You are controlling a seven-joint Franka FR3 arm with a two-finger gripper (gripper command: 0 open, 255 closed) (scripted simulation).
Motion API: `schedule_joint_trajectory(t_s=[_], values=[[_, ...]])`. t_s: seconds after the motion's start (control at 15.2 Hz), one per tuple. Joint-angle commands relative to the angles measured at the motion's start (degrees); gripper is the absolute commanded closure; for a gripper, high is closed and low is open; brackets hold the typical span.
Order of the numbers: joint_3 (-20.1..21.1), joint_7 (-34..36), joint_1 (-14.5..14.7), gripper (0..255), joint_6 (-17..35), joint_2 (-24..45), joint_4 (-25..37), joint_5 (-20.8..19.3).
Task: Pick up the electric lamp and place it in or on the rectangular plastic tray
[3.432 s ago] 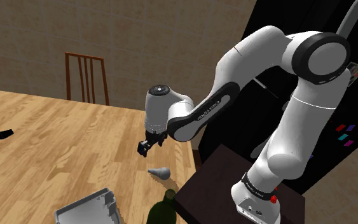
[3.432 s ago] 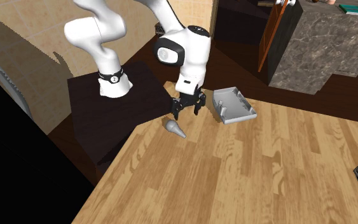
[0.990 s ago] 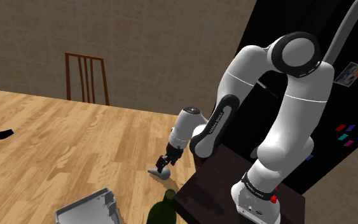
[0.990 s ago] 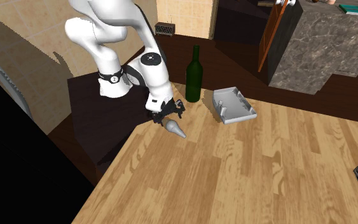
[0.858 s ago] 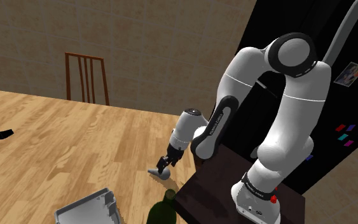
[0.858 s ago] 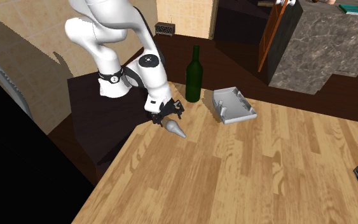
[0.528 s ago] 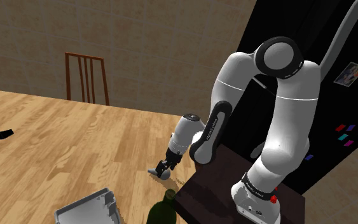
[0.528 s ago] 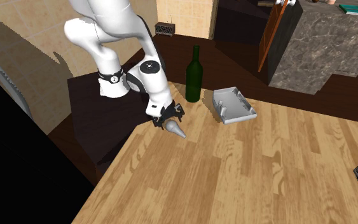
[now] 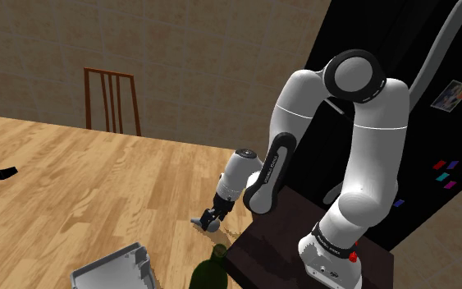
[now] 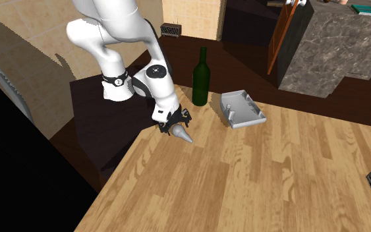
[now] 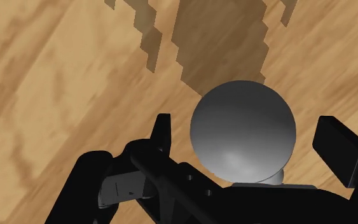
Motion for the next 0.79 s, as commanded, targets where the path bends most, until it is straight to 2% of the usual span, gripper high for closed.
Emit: schedule_joint_trajectory(t_s=[0.0,0.59,0.73], values=[[0.0,0.0,0.0,255,0.0,0.0,0.0,0.0],[-0.02,-0.01,0.01,255,0.01,0.01,0.01,0.0],[3.19,0.22,-3.18,255,-1.68,-2.0,-0.68,-0.09]])
